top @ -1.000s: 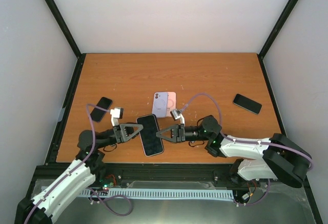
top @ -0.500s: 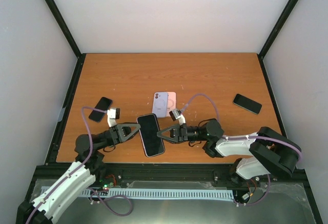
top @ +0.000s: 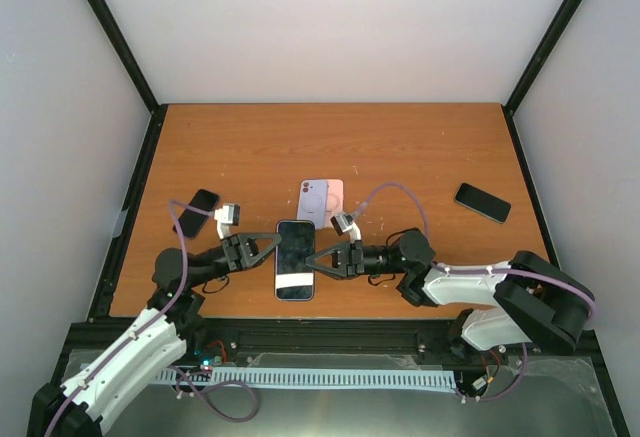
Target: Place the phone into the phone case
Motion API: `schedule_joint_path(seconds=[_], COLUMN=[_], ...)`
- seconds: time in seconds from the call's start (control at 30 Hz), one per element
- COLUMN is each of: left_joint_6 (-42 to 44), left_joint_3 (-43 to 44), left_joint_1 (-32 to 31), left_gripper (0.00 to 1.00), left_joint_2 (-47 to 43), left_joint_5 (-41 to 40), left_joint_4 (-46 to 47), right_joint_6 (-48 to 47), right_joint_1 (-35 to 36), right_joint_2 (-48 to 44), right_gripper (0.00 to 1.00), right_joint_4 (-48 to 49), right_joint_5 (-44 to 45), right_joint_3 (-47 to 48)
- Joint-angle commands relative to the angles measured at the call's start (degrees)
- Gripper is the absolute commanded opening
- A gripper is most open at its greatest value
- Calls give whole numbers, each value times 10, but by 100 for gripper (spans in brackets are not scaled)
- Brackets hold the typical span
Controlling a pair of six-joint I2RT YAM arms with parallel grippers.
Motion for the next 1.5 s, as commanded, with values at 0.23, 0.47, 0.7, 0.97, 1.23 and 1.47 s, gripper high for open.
schedule_joint_path(seconds=[0.23,0.47,0.7,0.97,1.23,1.47], left_joint_6=[34,59,80,110,120,107], left_joint_3=[36,41,61,87,100,96], left_joint_1=[1,0,0,0,0,0], left_gripper=[25,6,9,2,2,27], left_joint_2=[-14,-14,-12,13,40,40], left_joint_5=[-9,-13,-17,-11,13,25], left_joint_4=[-87,-150,-201,-247,-242,-227], right_joint_6=[-20,-18,-49,-153,-219,-204], right_joint_1=[2,2,2,2,2,2], right_joint_2=[-16,-13,-24,-99,-165,-178], right_gripper=[15,20,16,16,19,11], right_joint_4=[8,9,-55,-266,-423,-424], right_joint_5=[-1,14,23,38,82,120], right_joint_3=[18,11,18,56,101,96])
